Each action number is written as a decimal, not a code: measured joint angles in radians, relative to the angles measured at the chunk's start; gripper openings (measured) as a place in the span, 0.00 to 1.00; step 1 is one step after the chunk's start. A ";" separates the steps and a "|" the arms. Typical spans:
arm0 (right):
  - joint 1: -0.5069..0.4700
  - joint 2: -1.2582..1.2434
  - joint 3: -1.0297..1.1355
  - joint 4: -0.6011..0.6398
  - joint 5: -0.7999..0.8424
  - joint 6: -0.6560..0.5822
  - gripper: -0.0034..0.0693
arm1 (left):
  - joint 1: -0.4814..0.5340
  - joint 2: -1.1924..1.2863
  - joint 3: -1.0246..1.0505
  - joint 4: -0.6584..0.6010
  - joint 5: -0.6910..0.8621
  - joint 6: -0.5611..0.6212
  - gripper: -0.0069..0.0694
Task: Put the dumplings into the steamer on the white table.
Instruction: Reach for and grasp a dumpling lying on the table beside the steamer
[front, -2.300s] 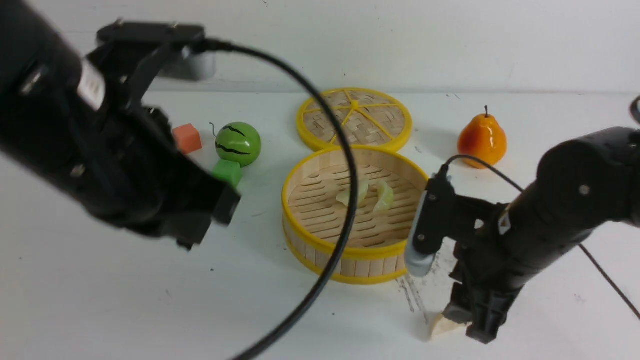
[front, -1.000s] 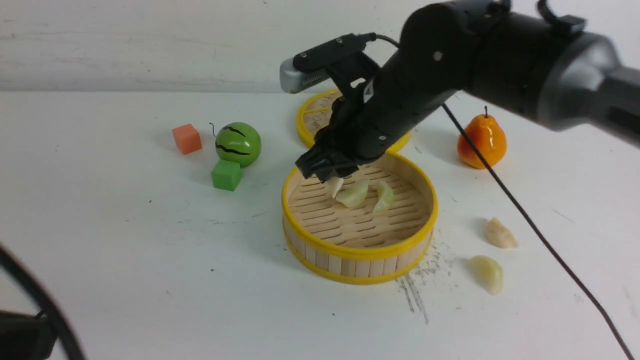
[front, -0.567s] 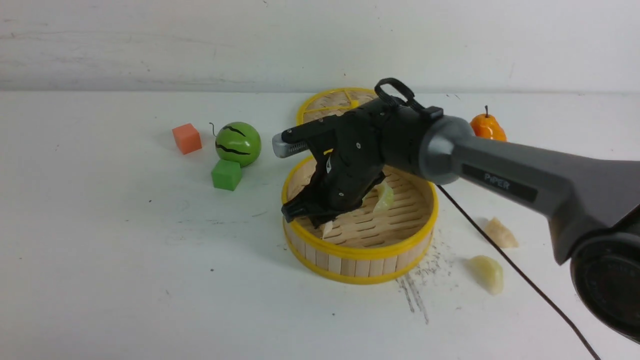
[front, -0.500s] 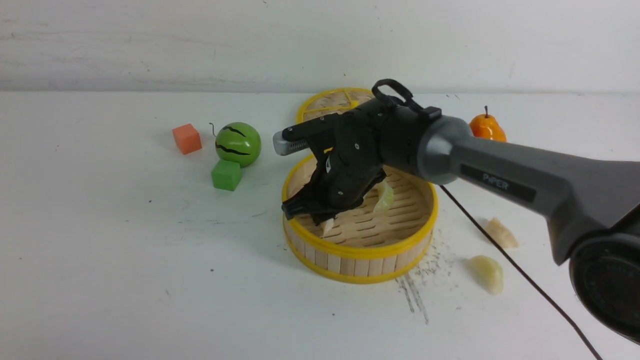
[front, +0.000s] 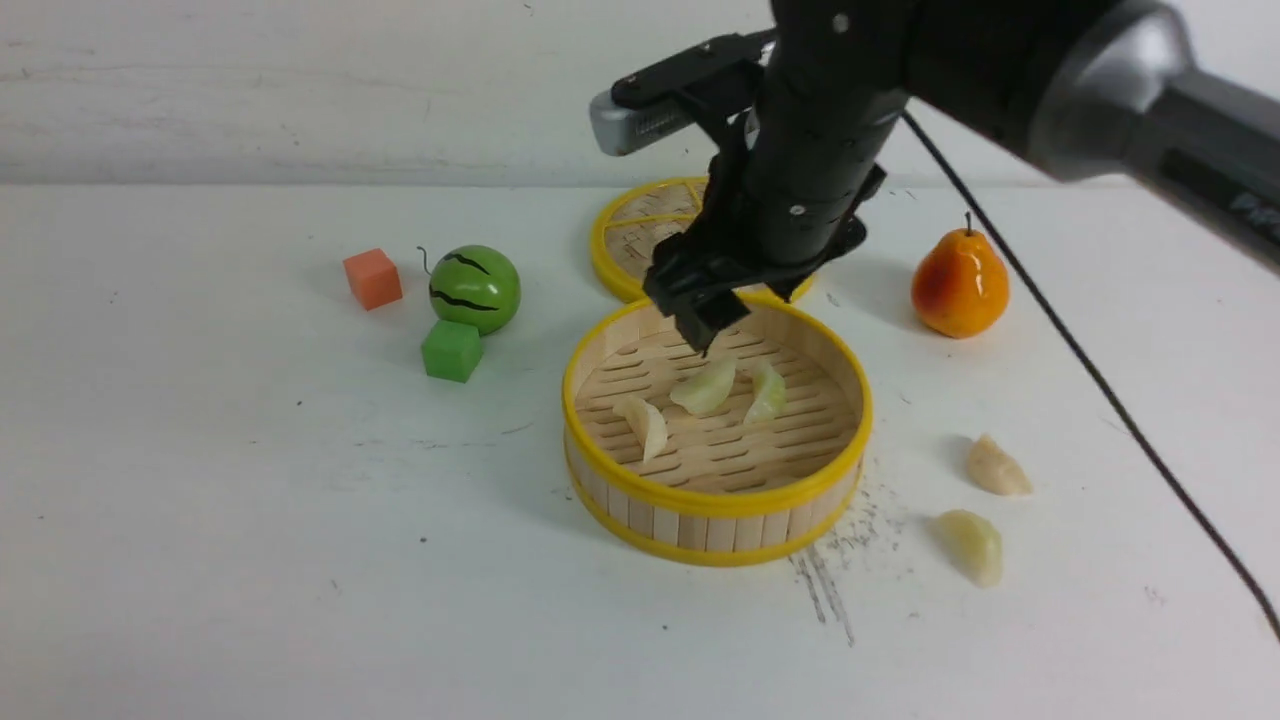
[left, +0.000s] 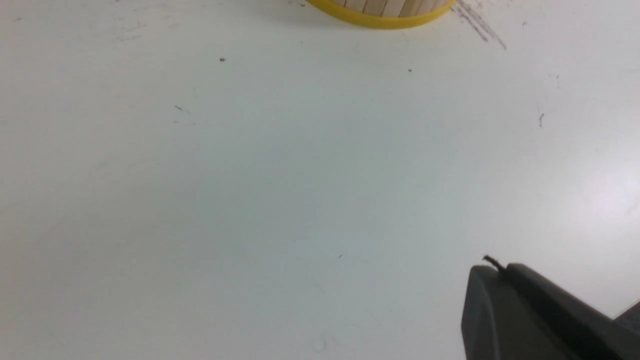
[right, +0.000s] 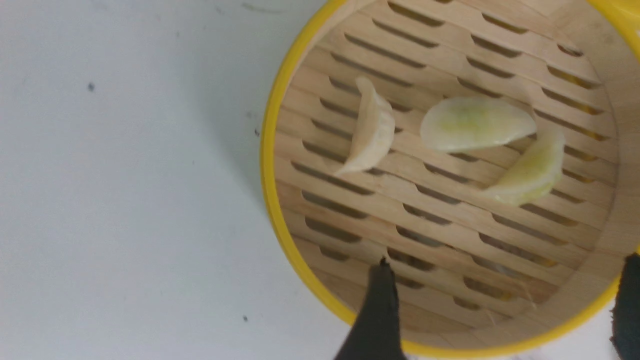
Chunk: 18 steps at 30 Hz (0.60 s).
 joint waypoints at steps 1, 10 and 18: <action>-0.013 -0.035 0.046 0.007 0.004 -0.018 0.84 | 0.000 0.000 0.000 0.000 -0.009 0.000 0.08; -0.185 -0.188 0.544 0.017 -0.098 -0.023 0.83 | 0.000 0.000 0.000 -0.014 -0.024 0.000 0.08; -0.305 -0.159 0.752 0.015 -0.381 0.025 0.82 | 0.000 0.000 0.000 -0.015 -0.031 0.000 0.09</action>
